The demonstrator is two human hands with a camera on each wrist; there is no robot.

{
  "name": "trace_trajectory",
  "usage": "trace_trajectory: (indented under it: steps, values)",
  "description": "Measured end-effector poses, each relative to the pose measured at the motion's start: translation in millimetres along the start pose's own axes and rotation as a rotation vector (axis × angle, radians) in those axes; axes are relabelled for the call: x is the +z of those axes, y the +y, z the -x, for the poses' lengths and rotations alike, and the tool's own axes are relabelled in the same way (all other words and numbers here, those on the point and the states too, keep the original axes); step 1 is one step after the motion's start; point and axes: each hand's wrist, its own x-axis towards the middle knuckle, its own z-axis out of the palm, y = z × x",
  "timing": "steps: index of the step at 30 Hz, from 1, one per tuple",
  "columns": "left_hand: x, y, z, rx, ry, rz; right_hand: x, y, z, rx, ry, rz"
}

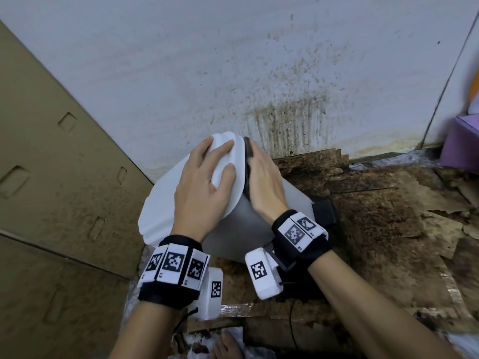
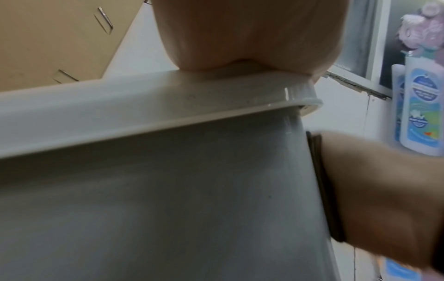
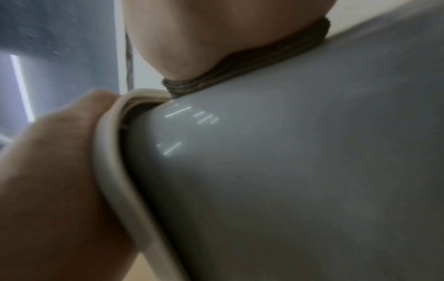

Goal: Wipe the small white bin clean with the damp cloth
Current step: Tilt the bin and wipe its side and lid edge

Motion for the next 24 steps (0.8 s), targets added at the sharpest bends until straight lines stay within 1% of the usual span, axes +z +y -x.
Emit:
trace_trajectory:
  steps: [3, 7, 9, 11, 13, 15, 18, 22, 24]
  values:
    - [-0.8, -0.9, -0.5, -0.007, -0.003, -0.004, -2.8, -10.5, -1.0, -0.073, -0.063, 0.048]
    - [0.2, -0.6, -0.1, 0.0, -0.008, 0.001, -12.7, 2.5, -1.1, -0.079, -0.093, 0.035]
    - [0.4, 0.4, -1.2, 0.006, -0.022, 0.011, -18.1, 15.6, -3.3, -0.03, -0.086, 0.051]
    - [-0.1, 1.4, -2.9, 0.007, -0.041, 0.008, -26.6, 32.7, -1.2, 0.059, -0.059, 0.062]
    - [-1.3, 2.0, -3.1, 0.0, -0.039, 0.003, -36.2, 56.1, 5.8, 0.158, -0.032, 0.082]
    - [-3.0, 2.4, -2.4, -0.014, -0.033, 0.008, -42.2, 80.0, 13.5, 0.216, -0.018, 0.109]
    - [-3.4, 3.2, -2.5, -0.018, -0.028, 0.009, -43.6, 99.9, 18.5, 0.238, 0.021, 0.121]
    - [-2.3, 3.6, -1.7, -0.015, -0.004, 0.001, -40.3, 97.6, 18.2, 0.283, 0.066, 0.05]
    - [-2.6, 3.1, -0.1, -0.015, 0.001, -0.008, -37.1, 91.2, 20.2, 0.275, 0.101, 0.064]
